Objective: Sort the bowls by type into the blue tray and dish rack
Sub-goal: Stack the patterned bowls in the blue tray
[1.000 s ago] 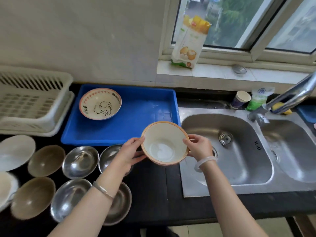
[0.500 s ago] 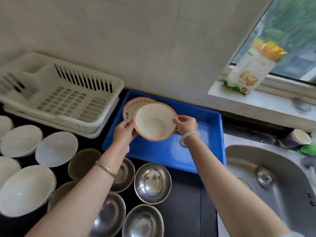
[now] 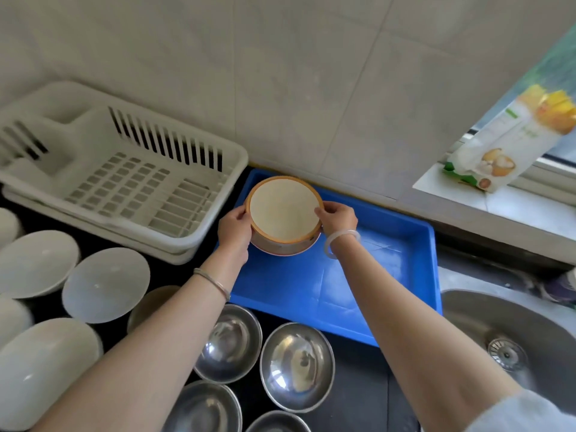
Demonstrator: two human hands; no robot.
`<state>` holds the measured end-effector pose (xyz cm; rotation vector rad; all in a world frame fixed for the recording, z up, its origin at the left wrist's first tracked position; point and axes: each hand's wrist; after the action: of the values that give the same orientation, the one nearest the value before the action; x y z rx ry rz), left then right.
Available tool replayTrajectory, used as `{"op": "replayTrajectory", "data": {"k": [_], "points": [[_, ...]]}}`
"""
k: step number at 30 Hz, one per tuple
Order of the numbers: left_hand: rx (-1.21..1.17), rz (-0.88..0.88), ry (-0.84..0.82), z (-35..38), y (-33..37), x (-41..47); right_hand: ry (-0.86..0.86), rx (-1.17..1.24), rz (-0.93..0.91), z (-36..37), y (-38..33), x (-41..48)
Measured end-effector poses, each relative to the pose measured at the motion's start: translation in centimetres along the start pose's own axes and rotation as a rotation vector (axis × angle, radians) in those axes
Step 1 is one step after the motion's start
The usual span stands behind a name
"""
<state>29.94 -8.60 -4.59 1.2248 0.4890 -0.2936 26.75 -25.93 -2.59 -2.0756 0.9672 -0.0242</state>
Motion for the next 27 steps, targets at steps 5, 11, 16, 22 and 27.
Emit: {"op": "replayTrajectory", "data": {"k": [5, 11, 16, 22, 27], "points": [[0.056, -0.031, -0.009, 0.3, -0.4, 0.8, 0.012, -0.002, 0.05, 0.7, 0.6, 0.6], [0.071, -0.017, 0.003, 0.1, -1.0, 1.2, 0.013, -0.037, 0.014, 1.2, 1.2, 0.5], [0.072, 0.012, 0.021, 0.2, -1.2, 1.1, 0.029, -0.054, -0.017, 1.5, 1.5, 0.1], [0.036, 0.05, 0.074, 0.6, -1.1, 0.4, 0.037, -0.038, -0.03, 1.4, 1.2, -0.9], [0.011, 0.039, 0.032, 0.2, -0.9, -0.7, -0.06, -0.068, -0.048, 0.2, 1.3, -1.9]]}}
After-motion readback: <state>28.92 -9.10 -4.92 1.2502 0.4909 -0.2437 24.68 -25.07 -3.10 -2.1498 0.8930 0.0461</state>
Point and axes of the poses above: each hand's wrist, its own x-axis towards the middle knuckle, its own z-axis out of the palm, y = z × x, and after that the axes turned 13 degrees about -x, right-handed
